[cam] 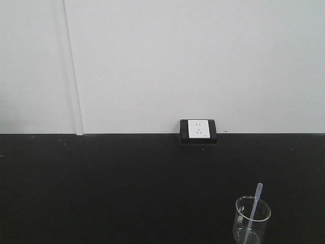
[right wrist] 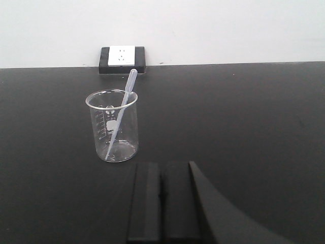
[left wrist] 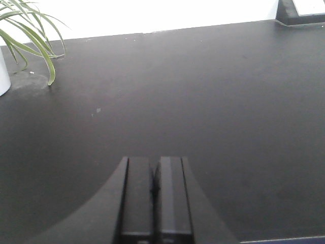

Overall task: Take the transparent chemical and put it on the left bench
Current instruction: 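Move the right gripper toward the dropper pipette in the glass beaker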

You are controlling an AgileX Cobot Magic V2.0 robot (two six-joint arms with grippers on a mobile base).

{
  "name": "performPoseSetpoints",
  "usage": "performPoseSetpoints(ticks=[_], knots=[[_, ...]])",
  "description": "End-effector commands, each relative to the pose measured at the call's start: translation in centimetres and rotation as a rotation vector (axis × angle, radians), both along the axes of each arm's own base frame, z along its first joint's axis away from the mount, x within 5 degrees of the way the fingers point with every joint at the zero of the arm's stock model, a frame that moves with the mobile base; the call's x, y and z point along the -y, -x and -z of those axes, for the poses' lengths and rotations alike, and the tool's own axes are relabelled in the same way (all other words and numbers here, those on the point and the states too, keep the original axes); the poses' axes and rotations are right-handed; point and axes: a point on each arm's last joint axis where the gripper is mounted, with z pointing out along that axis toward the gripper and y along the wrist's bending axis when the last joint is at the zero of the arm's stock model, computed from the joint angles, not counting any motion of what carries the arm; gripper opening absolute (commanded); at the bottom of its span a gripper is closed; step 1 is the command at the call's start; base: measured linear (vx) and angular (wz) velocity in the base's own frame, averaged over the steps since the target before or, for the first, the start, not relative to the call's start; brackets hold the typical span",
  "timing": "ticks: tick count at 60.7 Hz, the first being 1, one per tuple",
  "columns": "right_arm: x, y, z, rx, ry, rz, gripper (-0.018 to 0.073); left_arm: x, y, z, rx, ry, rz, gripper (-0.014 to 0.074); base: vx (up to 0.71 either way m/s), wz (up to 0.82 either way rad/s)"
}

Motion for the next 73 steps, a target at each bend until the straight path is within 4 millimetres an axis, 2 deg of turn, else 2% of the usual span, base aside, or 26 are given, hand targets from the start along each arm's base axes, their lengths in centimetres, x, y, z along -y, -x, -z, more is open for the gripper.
performPoseSetpoints(ticks=[1, 52, 63, 73], knots=[[-0.1, 0.0, -0.5, 0.087, 0.003, -0.005, -0.0008, 0.0, 0.1, -0.3, 0.081, 0.014, 0.001, -0.0003, 0.0, 0.0], [-0.1, 0.0, -0.7, 0.103, -0.002, -0.007, -0.0008, 0.0, 0.1, -0.3, 0.081, 0.014, 0.001, -0.0003, 0.0, 0.0], [-0.2, 0.0, -1.6, 0.197, -0.004, -0.019, -0.0008, 0.0, 0.1, -0.3, 0.081, 0.014, 0.001, -0.0003, 0.0, 0.0], [-0.5, 0.4, -4.0, 0.437, -0.014, -0.05, -0.0006, 0.0, 0.1, -0.3, 0.081, 0.014, 0.001, -0.0003, 0.0, 0.0]])
